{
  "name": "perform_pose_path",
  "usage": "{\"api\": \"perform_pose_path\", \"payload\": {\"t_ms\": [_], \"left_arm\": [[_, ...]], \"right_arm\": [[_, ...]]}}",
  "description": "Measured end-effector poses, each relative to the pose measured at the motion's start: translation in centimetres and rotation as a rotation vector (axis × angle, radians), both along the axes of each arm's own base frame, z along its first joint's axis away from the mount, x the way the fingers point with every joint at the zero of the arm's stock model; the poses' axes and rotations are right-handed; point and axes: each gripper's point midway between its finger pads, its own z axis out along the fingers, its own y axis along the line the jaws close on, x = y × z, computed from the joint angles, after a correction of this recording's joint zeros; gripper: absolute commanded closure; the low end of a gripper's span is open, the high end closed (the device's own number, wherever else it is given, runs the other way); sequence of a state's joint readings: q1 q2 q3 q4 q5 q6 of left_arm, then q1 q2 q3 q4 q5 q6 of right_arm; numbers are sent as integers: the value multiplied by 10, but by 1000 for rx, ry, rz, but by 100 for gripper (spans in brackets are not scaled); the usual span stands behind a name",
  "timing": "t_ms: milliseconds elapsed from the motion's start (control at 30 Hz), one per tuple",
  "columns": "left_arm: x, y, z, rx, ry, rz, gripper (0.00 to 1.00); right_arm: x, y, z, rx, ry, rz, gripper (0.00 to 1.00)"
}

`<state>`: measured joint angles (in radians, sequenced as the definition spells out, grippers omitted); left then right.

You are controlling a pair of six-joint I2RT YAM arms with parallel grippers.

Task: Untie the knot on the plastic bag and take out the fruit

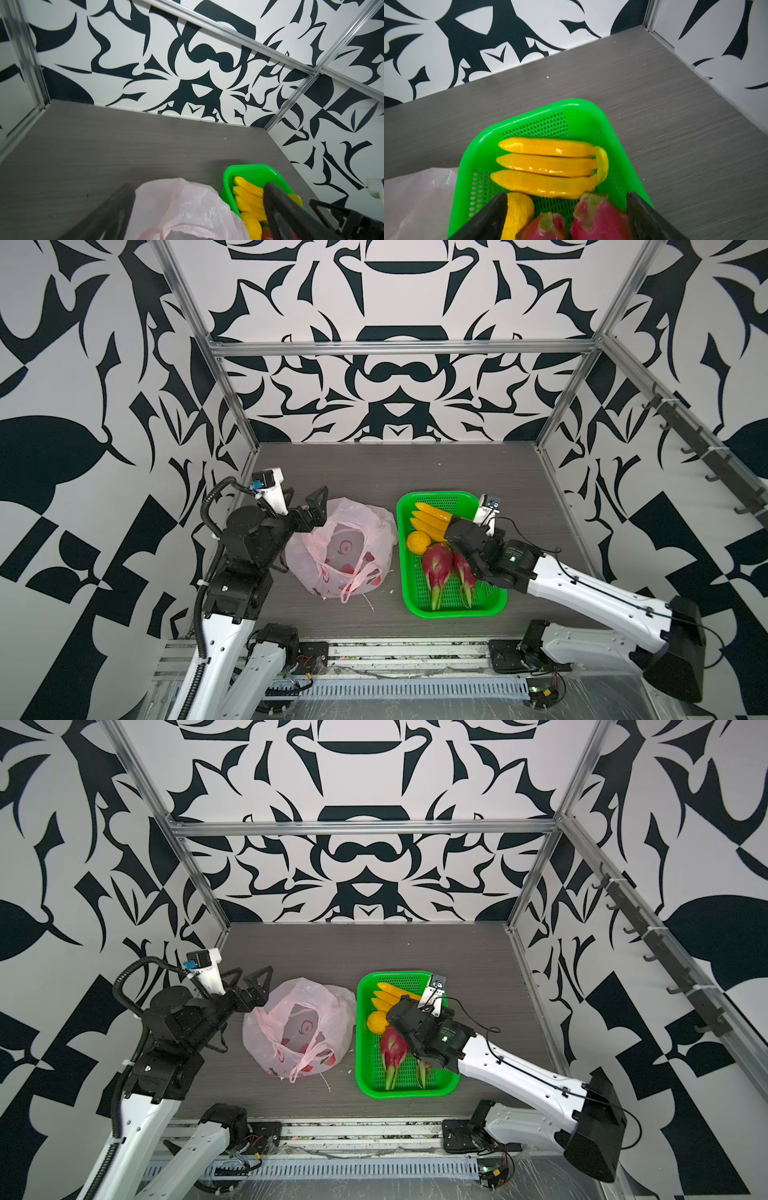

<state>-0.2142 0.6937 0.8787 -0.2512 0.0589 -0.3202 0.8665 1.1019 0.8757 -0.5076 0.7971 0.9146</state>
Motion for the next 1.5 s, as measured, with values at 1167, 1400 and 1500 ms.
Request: {"api": "perform_pose_path", "payload": {"t_ms": [1167,1400,1500], "left_arm": [[145,120,-184,82,377,304,1],[143,125,-194,150,319,316,1],[137,125,-206,169,314,312,1]], "right_arm": [[88,-187,-91,-143,184,-119,4],[96,-188,-101,-193,139,-86,4],[95,-187,-113,-200,143,-77,4]]}}
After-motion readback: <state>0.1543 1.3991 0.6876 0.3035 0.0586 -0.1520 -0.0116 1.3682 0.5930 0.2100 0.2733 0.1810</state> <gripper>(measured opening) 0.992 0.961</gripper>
